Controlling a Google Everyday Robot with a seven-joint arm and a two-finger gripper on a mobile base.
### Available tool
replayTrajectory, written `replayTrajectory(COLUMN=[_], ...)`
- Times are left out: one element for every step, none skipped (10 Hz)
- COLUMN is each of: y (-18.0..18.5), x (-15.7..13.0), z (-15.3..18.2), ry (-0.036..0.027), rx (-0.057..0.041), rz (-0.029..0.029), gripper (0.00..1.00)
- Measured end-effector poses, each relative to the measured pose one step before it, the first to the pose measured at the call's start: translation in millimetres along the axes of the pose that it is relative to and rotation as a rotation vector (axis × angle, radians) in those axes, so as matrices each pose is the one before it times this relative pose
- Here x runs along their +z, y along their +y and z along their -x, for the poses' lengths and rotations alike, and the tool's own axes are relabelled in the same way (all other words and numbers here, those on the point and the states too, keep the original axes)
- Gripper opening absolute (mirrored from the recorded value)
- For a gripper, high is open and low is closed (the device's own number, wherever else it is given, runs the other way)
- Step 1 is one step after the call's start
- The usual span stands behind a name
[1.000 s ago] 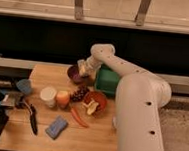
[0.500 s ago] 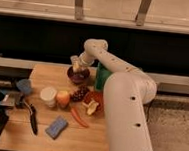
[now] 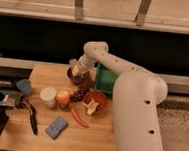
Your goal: Wipe purple bowl with eraser
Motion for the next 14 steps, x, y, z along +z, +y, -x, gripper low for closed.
replayTrajectory(y=[-9.90,-10.67,-8.73,-6.02,-3.64,0.19,6.96,11.90,8.07,10.66,9.49,11.40,1.52,-1.36], x=[-4.59,-3.91,-0.80,0.63,2.87,3.06,5.88,4.90,3.43,-1.03,-0.91,-2.23,-3.93,-3.35], z=[-4.20,2.17,5.79,8.67,6.00,7.49,5.32,6.84,-1.27,-4.02,-6.44,-6.66,-9.85,-7.36], ry=[0.00335,-0.00208,-0.00460,-0.00954,-0.00428,-0.00553,0.00140,-0.00091,0.00602,0.00213,0.00301,0.00296,0.00824,0.00629], rx=[0.01866,0.01508,0.01040,0.00736,0.00417,-0.00225,-0.01272,-0.02155,-0.01753,-0.02027,-0.01465,-0.01179,-0.00086,0.00535], rz=[-0.01934,-0.01884,-0.01241,-0.00654,-0.00050,0.00418,0.01110,0.01661,0.01432,0.01337,0.01097,0.01613,-0.00159,-0.00579], gripper=[0.00,0.00,0.00,0.00,0.00,0.00,0.00,0.00,0.00,0.00,0.00,0.00,0.00,0.00])
